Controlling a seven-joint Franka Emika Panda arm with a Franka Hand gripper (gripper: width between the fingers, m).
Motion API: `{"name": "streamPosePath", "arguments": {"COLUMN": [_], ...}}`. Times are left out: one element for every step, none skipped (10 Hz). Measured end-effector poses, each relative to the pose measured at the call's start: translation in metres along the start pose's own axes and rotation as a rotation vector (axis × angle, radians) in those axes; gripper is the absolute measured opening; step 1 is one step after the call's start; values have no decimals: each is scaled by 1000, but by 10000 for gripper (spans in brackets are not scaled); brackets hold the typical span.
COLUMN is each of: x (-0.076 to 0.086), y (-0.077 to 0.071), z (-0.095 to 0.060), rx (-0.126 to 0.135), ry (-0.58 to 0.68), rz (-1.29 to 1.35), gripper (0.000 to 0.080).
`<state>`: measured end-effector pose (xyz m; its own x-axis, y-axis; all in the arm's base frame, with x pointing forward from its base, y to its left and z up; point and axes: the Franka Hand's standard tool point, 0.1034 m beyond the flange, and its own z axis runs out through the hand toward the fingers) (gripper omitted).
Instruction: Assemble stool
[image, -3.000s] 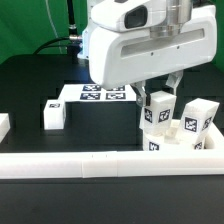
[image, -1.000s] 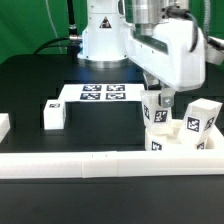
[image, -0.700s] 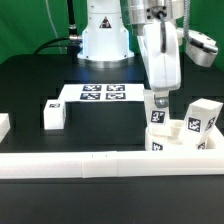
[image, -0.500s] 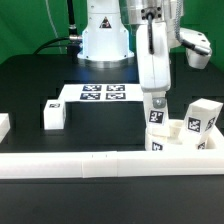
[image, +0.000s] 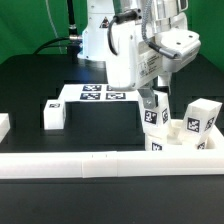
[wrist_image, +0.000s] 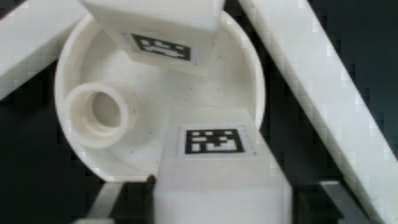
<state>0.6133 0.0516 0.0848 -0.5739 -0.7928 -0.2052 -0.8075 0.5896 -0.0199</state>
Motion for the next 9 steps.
{"name": "streamPosePath", "arguments": {"x": [0,-1,0,1,2,3,2,2,1], "y": [-1,-1,-1,-1,-1,-2,-1,-2,-4], "z": [0,1,0,0,0,0,1,-1,-6], "rx": [24,48,42,31,29,28,29,25,18], "ry": [-25,-45,-49,-57,-68,-71,-70,-71,-78], "rz": [61,106,126,148,184,190,154,119,80], "gripper": [335,335,335,335,335,335,364,502,502]}}
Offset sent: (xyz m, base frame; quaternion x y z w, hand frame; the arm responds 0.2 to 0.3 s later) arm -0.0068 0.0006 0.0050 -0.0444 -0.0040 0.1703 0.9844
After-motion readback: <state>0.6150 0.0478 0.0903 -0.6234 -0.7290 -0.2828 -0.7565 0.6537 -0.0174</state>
